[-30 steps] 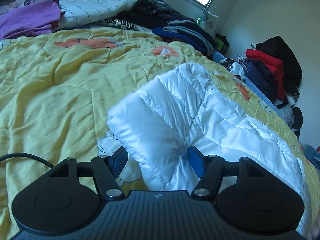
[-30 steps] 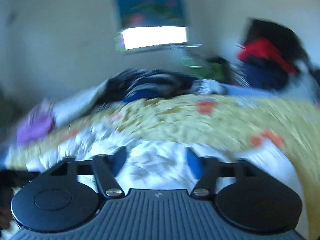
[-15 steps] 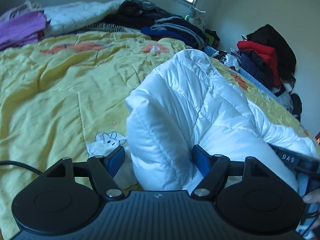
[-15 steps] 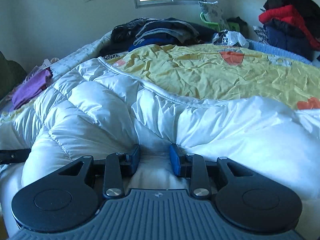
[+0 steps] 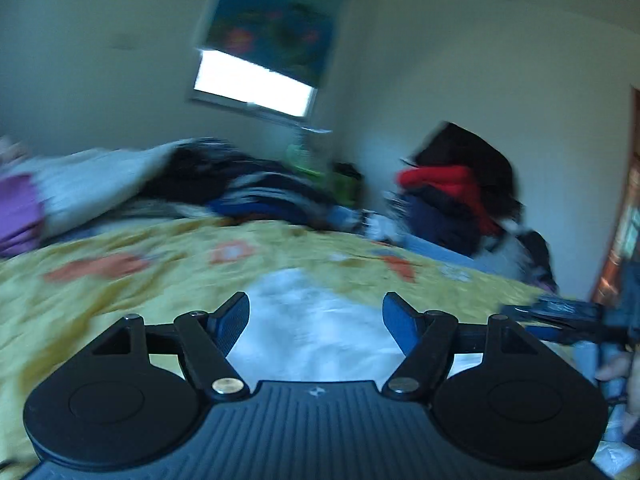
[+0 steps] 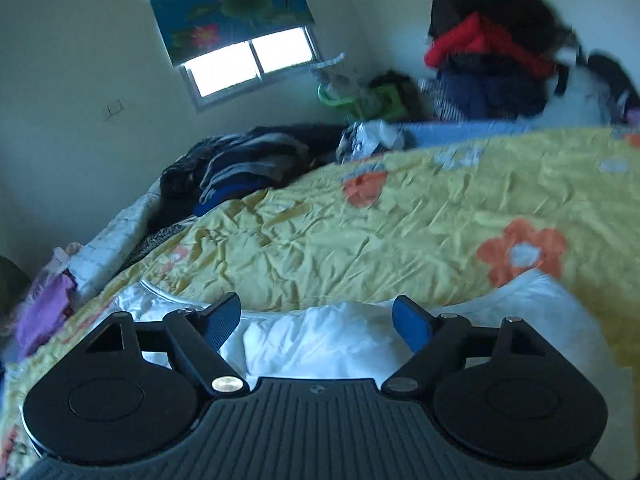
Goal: Fold small clothes
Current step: 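Lay the coat end down with the left tool and open both tools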
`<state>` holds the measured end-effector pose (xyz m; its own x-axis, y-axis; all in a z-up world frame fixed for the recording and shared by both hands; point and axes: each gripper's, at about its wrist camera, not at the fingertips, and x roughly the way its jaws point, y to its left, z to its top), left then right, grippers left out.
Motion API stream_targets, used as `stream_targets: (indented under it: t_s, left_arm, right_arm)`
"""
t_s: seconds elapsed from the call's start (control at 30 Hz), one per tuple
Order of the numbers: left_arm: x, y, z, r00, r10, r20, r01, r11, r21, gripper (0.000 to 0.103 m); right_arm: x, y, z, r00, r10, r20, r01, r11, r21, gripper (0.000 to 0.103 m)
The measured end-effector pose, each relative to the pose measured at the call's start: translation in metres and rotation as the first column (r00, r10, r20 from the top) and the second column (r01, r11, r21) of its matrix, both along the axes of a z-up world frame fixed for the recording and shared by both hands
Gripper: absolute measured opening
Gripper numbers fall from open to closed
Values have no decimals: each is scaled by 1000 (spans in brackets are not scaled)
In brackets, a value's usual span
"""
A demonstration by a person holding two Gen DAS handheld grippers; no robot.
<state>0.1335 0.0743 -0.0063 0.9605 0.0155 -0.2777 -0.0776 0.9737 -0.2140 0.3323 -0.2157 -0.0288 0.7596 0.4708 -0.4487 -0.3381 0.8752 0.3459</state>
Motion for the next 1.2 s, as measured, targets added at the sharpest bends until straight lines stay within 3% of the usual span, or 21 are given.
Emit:
stream_targets:
  t_s: [0.1,0.17,0.27,0.43,0.53,0.63,0.73,0.8,0.83,0.93,1.1,1.2]
  left_arm:
    - [57,-45,-7,991,-94,-98,98,995,37,73]
    - [90,-69,-20,975,-129,-183,145,987,76,73]
    - [129,-87,-52,917,-111,-383,174,976,133,74]
    - [132,-84,-71,921,-113,-372,179,973,148,78]
    - [131,-85,-80,923,-107,-369,176,972,157,79]
    - [131,-88,-84,924,-99,-371,168,973,160,79]
    - [132,-90,-87,928,-98,-359,168,971,169,79]
    - [134,-90,-88,930,-97,-356,168,970,175,79]
    - [134,-91,-88,930,-96,-355,167,970,176,79]
    - [134,-91,-87,933,-94,-347,164,971,176,79]
    - [116,-84,-76,944,-100,-314,162,971,176,79]
    - [96,-75,-63,951,-89,-295,147,973,181,80]
  right_arm:
    - [13,19,-5,998,52,-23,-53,999,-4,81]
    - [22,37,-16,994,84,-63,-88,994,-62,82]
    - [32,49,-40,989,82,-124,-102,981,-164,82]
    - [32,52,-59,987,106,-124,-126,977,-172,89]
    - [33,63,-64,985,126,-115,-150,963,-226,98]
    - [33,70,-63,986,130,-109,-154,953,-261,99]
    - [31,52,-59,987,129,-90,-141,980,-141,98]
    - [28,33,-53,994,76,-76,-79,996,-39,84]
    - [22,25,-46,997,27,-70,-27,1000,2,83]
    - [-1,9,-26,999,-23,-25,25,993,111,96]
    - [-32,13,-2,999,40,13,-41,996,80,98]
    - [-38,11,-4,998,60,-36,-54,987,149,99]
